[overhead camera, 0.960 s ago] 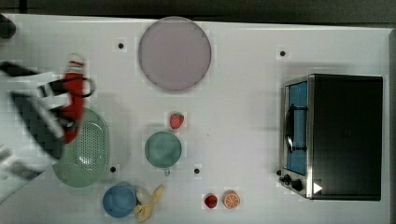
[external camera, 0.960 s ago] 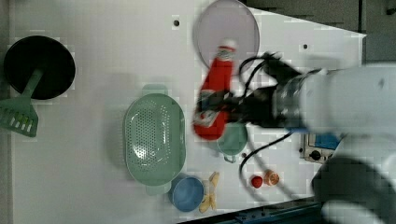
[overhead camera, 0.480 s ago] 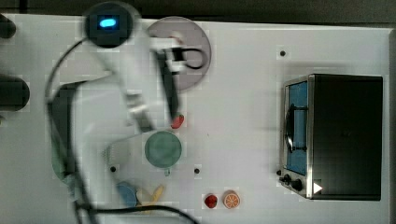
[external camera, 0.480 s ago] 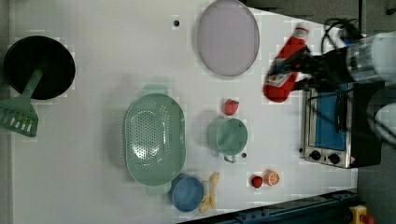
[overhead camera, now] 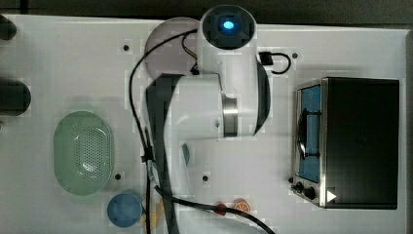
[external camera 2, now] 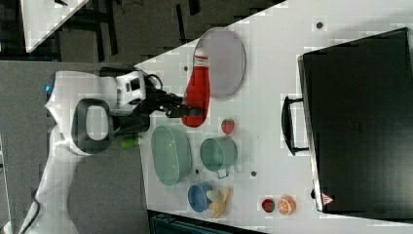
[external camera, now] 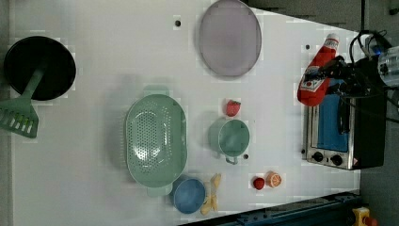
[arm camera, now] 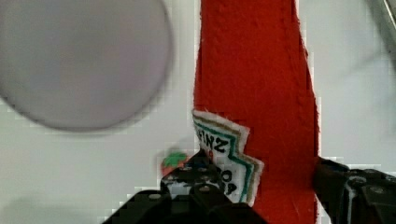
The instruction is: Pick ketchup from strainer and place it on the table
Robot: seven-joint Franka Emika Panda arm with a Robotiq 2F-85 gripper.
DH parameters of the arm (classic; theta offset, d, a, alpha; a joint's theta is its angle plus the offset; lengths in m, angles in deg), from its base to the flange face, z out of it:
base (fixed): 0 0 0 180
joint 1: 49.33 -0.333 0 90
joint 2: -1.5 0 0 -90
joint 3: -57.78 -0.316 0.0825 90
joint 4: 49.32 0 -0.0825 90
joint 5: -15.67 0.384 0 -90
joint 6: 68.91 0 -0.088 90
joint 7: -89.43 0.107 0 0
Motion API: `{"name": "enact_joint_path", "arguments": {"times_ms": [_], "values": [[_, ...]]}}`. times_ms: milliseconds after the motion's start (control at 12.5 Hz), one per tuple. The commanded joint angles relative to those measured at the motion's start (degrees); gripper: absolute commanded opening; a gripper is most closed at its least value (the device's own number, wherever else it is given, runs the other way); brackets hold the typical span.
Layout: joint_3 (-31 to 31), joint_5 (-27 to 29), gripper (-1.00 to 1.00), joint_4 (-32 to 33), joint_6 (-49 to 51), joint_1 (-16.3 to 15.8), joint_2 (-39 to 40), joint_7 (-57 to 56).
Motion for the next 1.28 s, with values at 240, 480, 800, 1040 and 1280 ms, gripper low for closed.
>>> {"name": "enact_joint_path", "arguments": {"times_ms": [240,480,800,1040,1280], "values": [[1.26,-0.39,0.18,12.11,-12.94,-1.65,-1.1,-5.44],[2.32,-1.53,0.18,19.82,-21.16,-1.66,-0.44,-5.41],[2.91,-6.75,0.65,24.91,-26.12,-1.67,2.5,-4.97],[3.0,-7.38,1.0,23.07,-26.69,-1.53,1.43,-4.97],[2.73,-7.28,1.0,17.39,-24.33,-1.59,-4.47,-4.98]]}}
